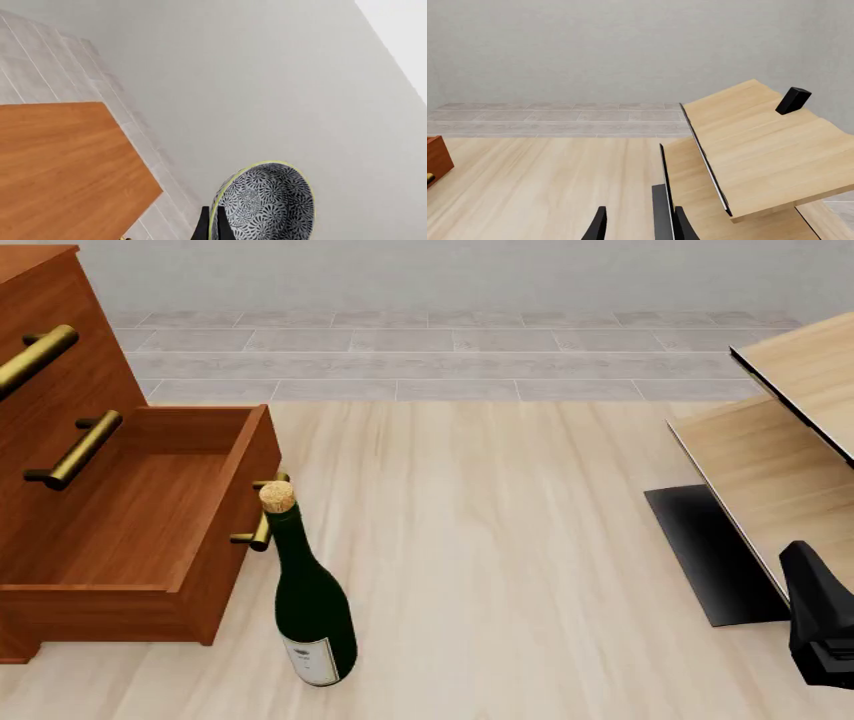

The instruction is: Put the bowl on top of the cabinet.

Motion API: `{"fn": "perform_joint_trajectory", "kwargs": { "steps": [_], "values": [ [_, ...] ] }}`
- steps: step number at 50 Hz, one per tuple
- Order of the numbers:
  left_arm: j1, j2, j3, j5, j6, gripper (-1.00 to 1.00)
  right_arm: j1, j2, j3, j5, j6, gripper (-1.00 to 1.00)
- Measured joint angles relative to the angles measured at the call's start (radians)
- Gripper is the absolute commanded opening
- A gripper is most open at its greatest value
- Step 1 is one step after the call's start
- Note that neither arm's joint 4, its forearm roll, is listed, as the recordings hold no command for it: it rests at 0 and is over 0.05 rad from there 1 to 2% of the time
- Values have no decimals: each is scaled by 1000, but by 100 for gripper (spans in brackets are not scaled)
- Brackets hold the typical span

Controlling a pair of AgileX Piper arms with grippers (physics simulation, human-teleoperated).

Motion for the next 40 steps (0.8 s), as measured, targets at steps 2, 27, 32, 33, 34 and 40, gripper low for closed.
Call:
{"fn": "perform_joint_trajectory", "kwargs": {
  "steps": [2, 27, 32, 33, 34, 40],
  "values": [
    [12, 5, -9, 14, 3, -100, 0, 0, 0, 0, 0, 100],
    [74, 77, -127, 209, 86, -100, 0, 0, 0, 0, 0, 100],
    [94, 84, -149, 239, 92, -100, 0, 0, 0, 0, 0, 100],
    [99, 85, -153, 245, 94, -100, 0, 0, 0, 0, 0, 100],
    [104, 87, -157, 252, 96, -100, 0, 0, 0, 0, 0, 100],
    [132, 94, -177, 282, 101, -100, 0, 0, 0, 0, 0, 100]
  ]
}}
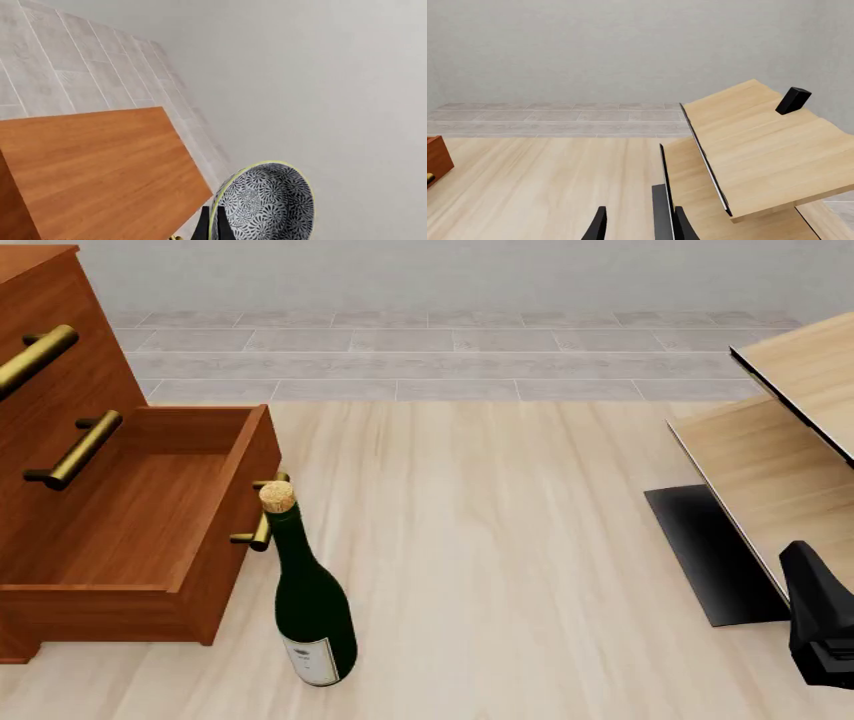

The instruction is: Put the bowl on top of the cabinet.

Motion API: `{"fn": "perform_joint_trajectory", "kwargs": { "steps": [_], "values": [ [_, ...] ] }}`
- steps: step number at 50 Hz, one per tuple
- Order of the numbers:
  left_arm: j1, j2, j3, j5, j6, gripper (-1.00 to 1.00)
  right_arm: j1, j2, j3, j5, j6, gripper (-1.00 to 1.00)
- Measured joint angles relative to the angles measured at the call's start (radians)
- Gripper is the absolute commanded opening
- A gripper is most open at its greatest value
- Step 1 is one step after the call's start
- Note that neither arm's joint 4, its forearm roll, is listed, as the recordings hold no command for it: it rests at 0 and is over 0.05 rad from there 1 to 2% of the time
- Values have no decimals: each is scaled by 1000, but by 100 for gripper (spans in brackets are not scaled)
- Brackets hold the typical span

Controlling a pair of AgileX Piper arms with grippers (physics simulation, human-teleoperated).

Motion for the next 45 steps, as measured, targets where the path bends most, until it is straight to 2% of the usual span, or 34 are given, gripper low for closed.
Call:
{"fn": "perform_joint_trajectory", "kwargs": {
  "steps": [17, 45],
  "values": [
    [39, 13, -16, 58, 14, -100, 0, 0, 0, 0, 0, 100],
    [71, 37, 63, 73, 11, -100, 0, 0, 0, 0, 0, 100]
  ]
}}
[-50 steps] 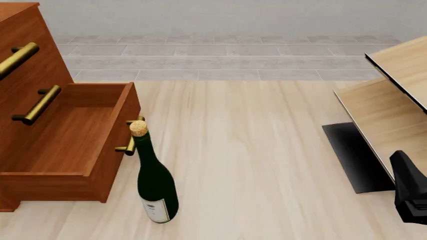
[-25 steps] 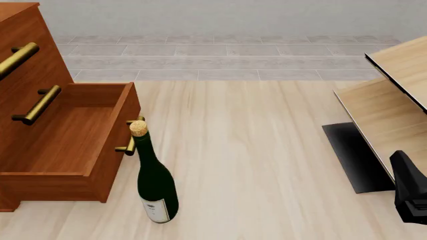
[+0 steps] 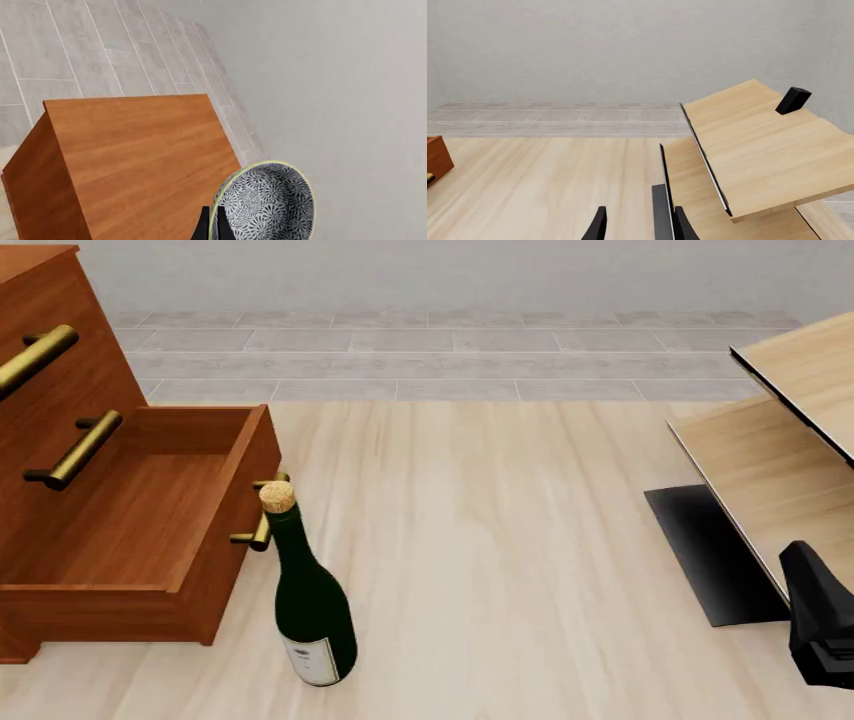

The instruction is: Put the bowl on top of the cabinet.

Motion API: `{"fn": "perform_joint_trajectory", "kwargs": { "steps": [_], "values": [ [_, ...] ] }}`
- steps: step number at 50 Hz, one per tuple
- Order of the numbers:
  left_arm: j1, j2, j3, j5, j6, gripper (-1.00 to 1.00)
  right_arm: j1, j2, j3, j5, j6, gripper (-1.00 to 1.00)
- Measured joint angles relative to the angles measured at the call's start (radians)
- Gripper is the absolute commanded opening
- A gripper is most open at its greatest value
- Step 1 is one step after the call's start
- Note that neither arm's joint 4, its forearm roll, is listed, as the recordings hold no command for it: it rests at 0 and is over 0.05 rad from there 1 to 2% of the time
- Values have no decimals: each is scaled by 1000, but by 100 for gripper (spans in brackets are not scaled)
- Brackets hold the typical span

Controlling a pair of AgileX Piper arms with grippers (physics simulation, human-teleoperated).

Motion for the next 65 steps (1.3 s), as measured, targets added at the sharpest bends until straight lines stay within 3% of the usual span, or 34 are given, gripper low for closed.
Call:
{"fn": "perform_joint_trajectory", "kwargs": {
  "steps": [65],
  "values": [
    [20, 129, 229, -168, -15, -100, 0, 0, 0, 0, 0, 100]
  ]
}}
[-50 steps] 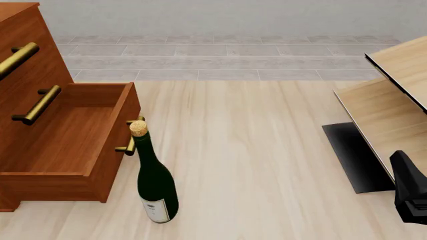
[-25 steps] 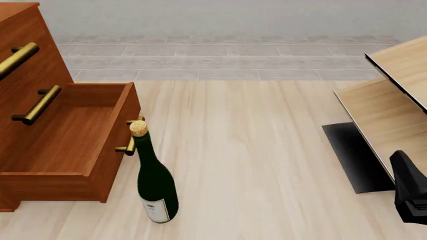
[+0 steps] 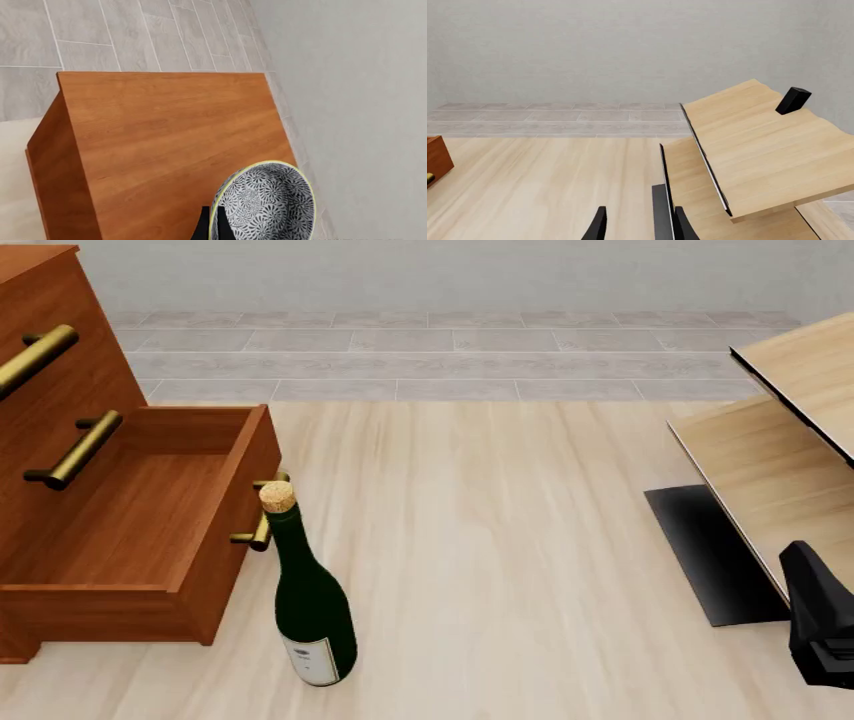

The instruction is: Put the bowl on top of the cabinet.

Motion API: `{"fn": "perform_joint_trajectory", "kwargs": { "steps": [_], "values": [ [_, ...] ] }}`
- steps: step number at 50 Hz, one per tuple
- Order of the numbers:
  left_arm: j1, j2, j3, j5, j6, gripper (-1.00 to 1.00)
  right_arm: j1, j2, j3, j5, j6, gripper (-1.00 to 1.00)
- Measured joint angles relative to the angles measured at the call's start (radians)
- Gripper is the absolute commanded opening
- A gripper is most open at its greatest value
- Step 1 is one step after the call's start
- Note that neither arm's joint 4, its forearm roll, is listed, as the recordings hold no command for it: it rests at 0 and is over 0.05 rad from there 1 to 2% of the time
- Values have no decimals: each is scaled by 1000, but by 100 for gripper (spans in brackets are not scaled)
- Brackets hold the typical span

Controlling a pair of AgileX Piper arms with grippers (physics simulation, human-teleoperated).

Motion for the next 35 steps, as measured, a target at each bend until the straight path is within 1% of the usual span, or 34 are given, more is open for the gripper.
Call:
{"fn": "perform_joint_trajectory", "kwargs": {
  "steps": [11, 35],
  "values": [
    [2, 21, 15, -20, -3, -100, 0, 0, 0, 0, 0, 100],
    [4, 45, 11, -46, -6, -100, 0, 0, 0, 0, 0, 100]
  ]
}}
